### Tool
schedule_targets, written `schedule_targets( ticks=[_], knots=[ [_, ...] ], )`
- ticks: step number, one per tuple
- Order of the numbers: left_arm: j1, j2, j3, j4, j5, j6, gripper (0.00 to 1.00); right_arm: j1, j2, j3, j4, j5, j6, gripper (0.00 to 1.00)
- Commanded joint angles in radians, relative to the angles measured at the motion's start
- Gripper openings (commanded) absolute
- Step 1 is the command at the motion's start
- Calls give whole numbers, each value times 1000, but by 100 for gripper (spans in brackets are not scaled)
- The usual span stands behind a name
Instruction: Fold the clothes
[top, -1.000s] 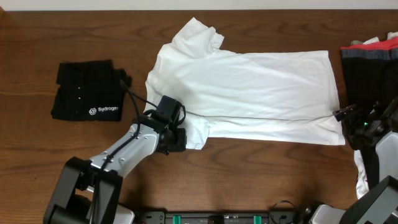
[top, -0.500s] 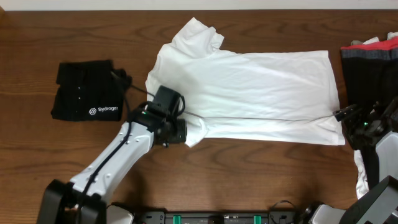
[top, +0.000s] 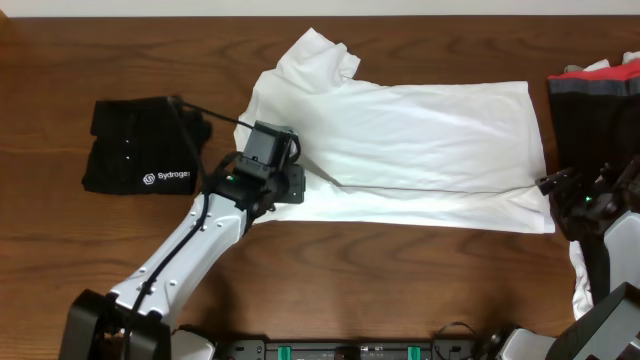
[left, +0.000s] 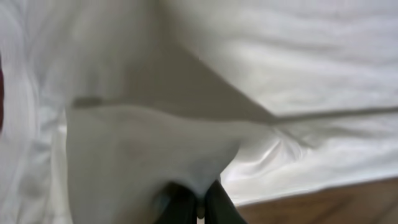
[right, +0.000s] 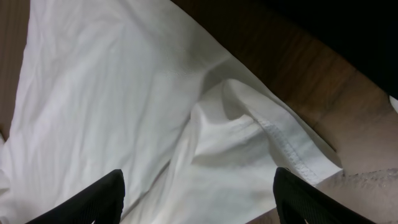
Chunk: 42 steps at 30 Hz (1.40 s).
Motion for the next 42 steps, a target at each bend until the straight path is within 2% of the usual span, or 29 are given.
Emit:
schedule_targets(
  ticks=[1, 13, 14, 16, 19, 22, 25, 30, 33, 38, 42],
  knots=[
    [2, 45, 8, 43, -31, 26, 6, 6, 3, 18, -1, -2, -1, 75],
    [2, 182, 8, 270, -58, 62, 6, 6, 3, 18, -1, -2, -1, 75],
    [2, 188, 8, 282, -58, 62, 8, 6, 3, 18, -2, -2, -1, 75],
    [2, 196, 8, 312, -63, 62, 35, 6, 3, 18, -1, -11, -1, 75],
    [3, 196, 14, 346, -99, 61, 56, 6, 3, 18, -1, -21, -1, 75],
    [20, 193, 50, 316, -98, 61, 60, 6, 3, 18, -2, -26, -1, 75],
    [35, 178, 111, 177, -80, 62, 64, 6, 3, 18, -5, -29, -1, 75],
    [24, 150, 146, -48, 5, 62, 63, 6, 3, 18, -13, -28, -1, 75],
    [3, 158, 131, -109, 11, 63, 62, 6, 3, 18, -27, -28, -13, 75],
    [-29, 211, 109, -109, 11, 63, 37, 6, 3, 18, -28, -28, -86, 75],
    [-36, 263, 109, -74, 11, 63, 33, 6, 3, 18, -40, -28, -88, 75]
  ],
)
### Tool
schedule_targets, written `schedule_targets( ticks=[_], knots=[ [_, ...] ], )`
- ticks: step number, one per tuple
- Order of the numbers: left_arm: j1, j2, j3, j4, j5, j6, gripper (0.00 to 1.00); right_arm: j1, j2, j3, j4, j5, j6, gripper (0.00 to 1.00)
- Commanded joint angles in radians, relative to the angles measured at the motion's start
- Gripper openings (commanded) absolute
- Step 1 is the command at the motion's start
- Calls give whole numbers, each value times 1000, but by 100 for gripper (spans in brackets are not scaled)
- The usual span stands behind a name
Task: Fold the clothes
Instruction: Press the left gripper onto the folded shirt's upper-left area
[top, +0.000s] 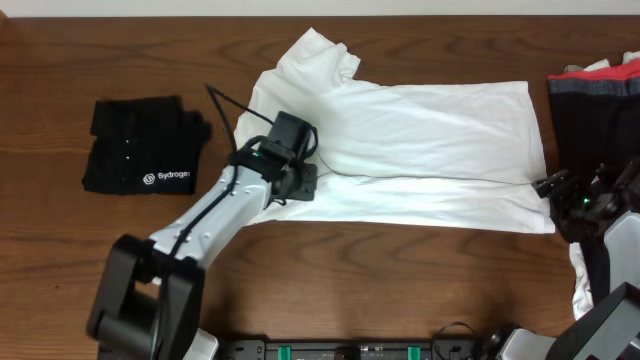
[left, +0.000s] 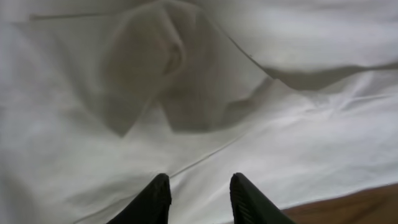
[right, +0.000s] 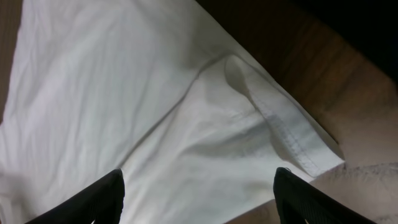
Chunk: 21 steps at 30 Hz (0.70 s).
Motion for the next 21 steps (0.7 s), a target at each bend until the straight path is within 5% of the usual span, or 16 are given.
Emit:
schedule_targets(
  ticks=[1, 4, 9, 15, 21],
  knots=[
    [0, 57, -16, 21, 5, 14, 34, 6, 3, 18, -3, -11, -32, 75],
    [0, 92, -16, 40, 5, 14, 49, 6, 3, 18, -5, -11, -31, 72],
    [0, 109, -16, 67, 5, 18, 49, 6, 3, 18, -8, -11, -31, 71],
    [0, 109, -15, 106, 5, 18, 15, 6, 3, 18, -13, -11, -31, 72],
    [0, 109, -15, 130, 5, 18, 6, 6, 3, 18, -17, -11, -31, 73]
  ],
)
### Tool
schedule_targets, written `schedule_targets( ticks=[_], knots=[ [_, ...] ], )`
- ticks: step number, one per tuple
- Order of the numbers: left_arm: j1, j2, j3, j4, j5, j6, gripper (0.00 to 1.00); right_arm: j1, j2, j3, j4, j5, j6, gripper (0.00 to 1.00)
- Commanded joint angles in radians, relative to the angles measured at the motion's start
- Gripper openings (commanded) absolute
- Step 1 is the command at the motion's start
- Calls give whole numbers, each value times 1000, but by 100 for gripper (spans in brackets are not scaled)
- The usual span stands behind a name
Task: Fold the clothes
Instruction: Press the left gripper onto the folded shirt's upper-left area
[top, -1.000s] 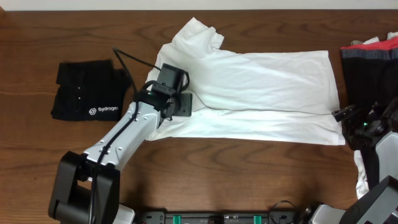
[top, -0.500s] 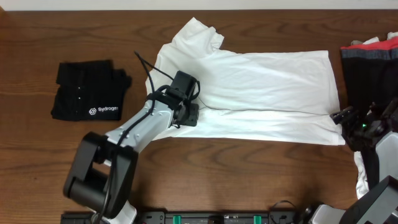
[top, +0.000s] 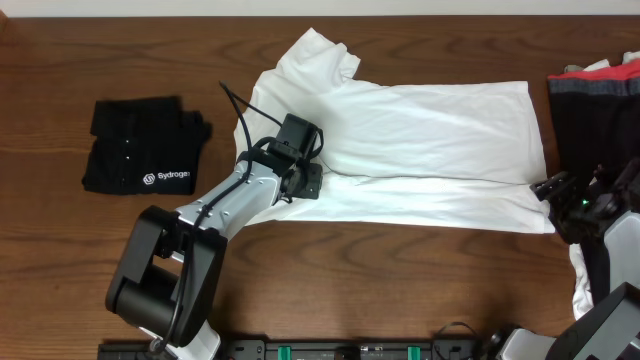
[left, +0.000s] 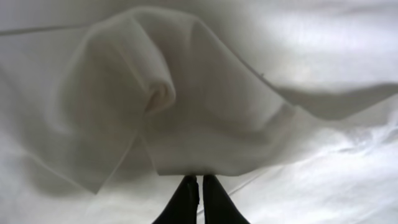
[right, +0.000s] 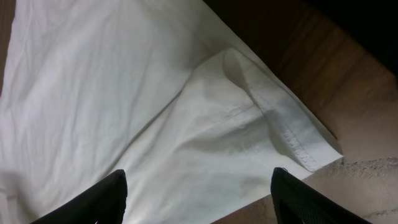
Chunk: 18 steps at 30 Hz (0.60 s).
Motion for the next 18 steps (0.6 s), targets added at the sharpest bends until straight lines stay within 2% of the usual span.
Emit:
schedule_targets(
  ticks=[1, 4, 12, 18],
  knots=[
    [1, 8, -5, 7, 3, 3, 6, 6, 3, 18, -3, -10, -17, 73],
    [1, 8, -5, 17, 3, 37, 6, 6, 3, 18, -3, -10, -17, 73],
    [0, 0, 56, 50, 7, 38, 6, 6, 3, 18, -4, -11, -17, 73],
    [0, 0, 66, 192, 7, 47, 6, 6, 3, 18, -4, -11, -17, 74]
  ],
)
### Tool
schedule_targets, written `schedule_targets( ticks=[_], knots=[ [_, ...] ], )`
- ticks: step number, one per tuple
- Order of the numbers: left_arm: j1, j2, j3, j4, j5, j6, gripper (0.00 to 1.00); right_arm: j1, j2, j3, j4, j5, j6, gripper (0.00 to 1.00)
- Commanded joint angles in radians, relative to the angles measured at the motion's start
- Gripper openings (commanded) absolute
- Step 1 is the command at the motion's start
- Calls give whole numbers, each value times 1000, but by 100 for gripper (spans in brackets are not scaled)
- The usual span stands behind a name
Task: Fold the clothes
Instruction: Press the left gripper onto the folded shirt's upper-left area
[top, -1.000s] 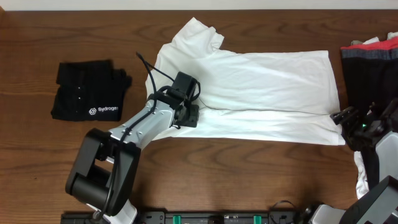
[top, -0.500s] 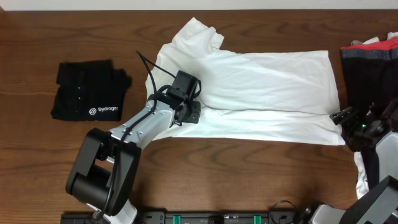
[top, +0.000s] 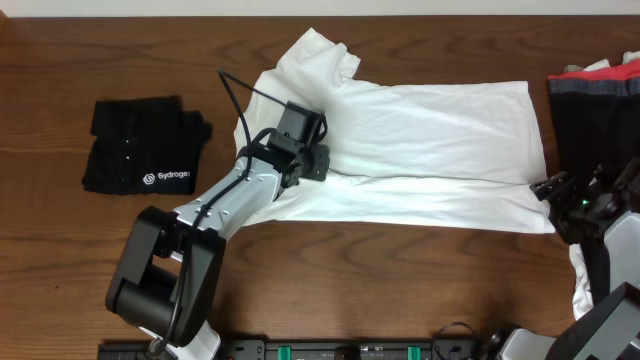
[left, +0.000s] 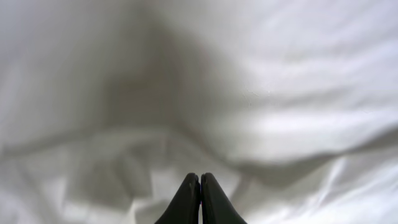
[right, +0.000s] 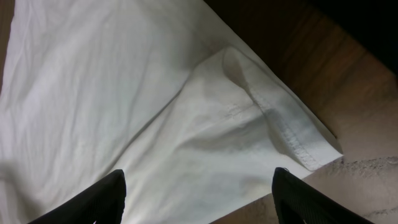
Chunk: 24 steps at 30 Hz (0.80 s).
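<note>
A white T-shirt (top: 430, 130) lies spread across the wooden table, collar end to the left, with one sleeve (top: 320, 55) sticking up at the back. My left gripper (top: 314, 160) rests on the shirt near the collar; in the left wrist view its fingers (left: 199, 180) are pressed together on a rumpled ridge of white cloth. My right gripper (top: 550, 187) hovers at the shirt's near right corner. In the right wrist view it (right: 198, 186) stands wide open above the stitched hem corner (right: 292, 134), touching nothing.
A folded black garment (top: 140, 145) with a white logo lies at the left. A dark and red pile of clothes (top: 600, 90) sits at the right edge, and another white cloth (top: 582, 275) lies under the right arm. Bare table (top: 400, 290) runs along the front.
My left gripper, still shut, has moved a little toward the back of the table, nearer the collar. The rolled fold seen before it is gone from its view. The right gripper has not moved.
My left gripper was first shut on a raised flap of the shirt at its left side. Then it stood open over the shirt with the flap laid down. Then it was shut at a rolled fold, and now it is shut further back. The right gripper stayed open throughout.
</note>
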Motion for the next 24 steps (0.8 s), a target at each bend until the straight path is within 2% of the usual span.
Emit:
schedule_targets(
  ticks=[1, 4, 6, 7, 8, 11, 14, 17, 24],
  knots=[
    [1, 0, 26, 57, 7, 18, 6, 6, 3, 18, -2, -10, -17, 74],
    [1, 0, 26, 79, 7, 17, 6, 6, 3, 18, -1, -10, -17, 74],
    [1, 0, 26, 27, 8, 10, 7, 6, 3, 18, -2, -11, -17, 74],
    [1, 0, 26, -18, 10, 9, 14, 6, 3, 18, -3, -11, -17, 74],
    [1, 0, 26, -65, 9, 10, 29, 6, 3, 18, -5, -11, -17, 74],
    [2, 0, 26, -179, 6, 10, 39, 6, 3, 18, -5, -10, -17, 75],
    [10, 0, 21, -233, -4, 10, 42, 6, 3, 18, -5, -10, -17, 75],
    [10, 5, 15, -222, -51, 10, 43, 6, 3, 18, -5, -11, -17, 75],
    [10, 36, 14, -173, -54, 14, 41, 6, 3, 18, -14, -11, -17, 75]
  ],
)
